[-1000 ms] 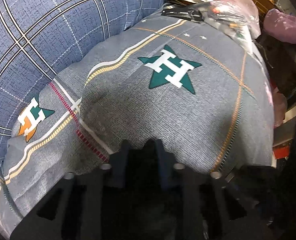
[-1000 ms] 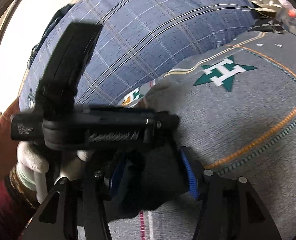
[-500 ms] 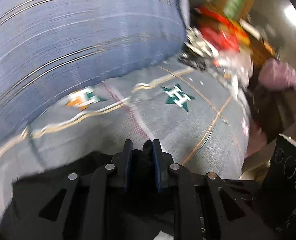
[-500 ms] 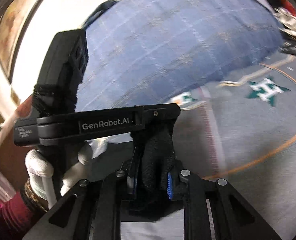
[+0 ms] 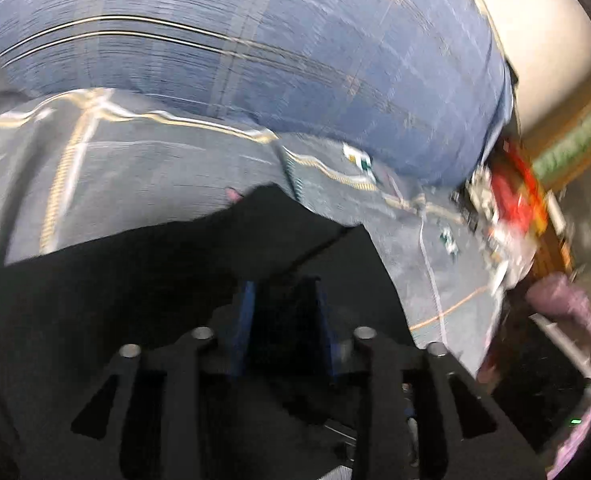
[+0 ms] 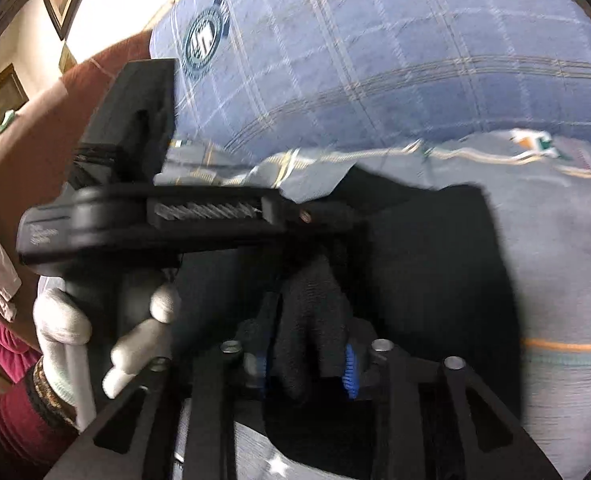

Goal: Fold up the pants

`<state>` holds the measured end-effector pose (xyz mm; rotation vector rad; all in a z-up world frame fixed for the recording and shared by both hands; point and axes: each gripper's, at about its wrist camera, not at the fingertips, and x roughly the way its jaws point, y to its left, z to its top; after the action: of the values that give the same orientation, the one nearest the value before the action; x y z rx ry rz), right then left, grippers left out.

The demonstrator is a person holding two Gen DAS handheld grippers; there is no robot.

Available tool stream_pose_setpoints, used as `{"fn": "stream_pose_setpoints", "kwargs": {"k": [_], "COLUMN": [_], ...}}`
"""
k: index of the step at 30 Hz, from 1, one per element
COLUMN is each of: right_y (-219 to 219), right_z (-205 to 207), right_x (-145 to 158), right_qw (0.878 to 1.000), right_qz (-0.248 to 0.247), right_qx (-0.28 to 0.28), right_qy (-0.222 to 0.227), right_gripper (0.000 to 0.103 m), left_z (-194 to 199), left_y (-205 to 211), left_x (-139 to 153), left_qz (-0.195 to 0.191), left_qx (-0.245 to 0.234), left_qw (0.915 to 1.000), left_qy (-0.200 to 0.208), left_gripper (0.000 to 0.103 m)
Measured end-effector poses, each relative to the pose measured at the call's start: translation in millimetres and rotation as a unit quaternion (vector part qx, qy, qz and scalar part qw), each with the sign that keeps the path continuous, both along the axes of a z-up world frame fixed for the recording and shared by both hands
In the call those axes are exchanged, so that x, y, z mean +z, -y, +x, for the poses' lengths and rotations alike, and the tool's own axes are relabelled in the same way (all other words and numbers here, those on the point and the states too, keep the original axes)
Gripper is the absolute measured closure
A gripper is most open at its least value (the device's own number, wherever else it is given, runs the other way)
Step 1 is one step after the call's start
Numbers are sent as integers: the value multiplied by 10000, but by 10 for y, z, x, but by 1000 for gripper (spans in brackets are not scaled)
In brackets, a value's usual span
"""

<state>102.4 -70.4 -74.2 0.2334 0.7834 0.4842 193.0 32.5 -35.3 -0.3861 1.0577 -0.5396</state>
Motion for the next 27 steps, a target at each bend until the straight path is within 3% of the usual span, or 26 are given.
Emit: {"fn": "stream_pose_setpoints", "kwargs": {"k": [3,9,12,14,15,17,19,21,23,27], "right_y": [-101,-142,38,143,172,127,63,-61,-146,-408], "right_z": [-9,-152,-150,-59,10,204,329,525,654,880], "right_x": [31,352,639,724,731,643,494,325,169,-161], "right_qw": [9999,9973,9970,9987,9992,9998,9992,9972,9932,9743], "right_qz": [26,357,507,329,225,177,59,25,287,956], "right_qx": [133,604,350,53,-66,58,94,155,279,742], "right_qy": [27,218,467,394,318,-35,-381,-726,-1098,-1901], "right_gripper": [55,55,56,60,72,84,84,84,84,80], "left_z": [-56,-321,-570,-733,-793,-867,-879,-839,-841,-866], "left_y": [-329,-822,-785,-726,-700,-585,-456,-326,-310,-377], "left_x": [94,192,265,264,245,137,-14,-196,-250,-185], "left_qz": [-202,-534,-382,-359,-358,-319,-205,228,383,628], "left_qx": [360,1155,1272,1265,1223,1080,889,815,892,937], "left_qw": [9991,9918,9907,9906,9911,9932,9957,9964,9952,9936], "left_qy": [92,126,291,370,378,309,162,-113,-86,34], "left_gripper": [64,64,64,63,63,63,64,64,72,73]}}
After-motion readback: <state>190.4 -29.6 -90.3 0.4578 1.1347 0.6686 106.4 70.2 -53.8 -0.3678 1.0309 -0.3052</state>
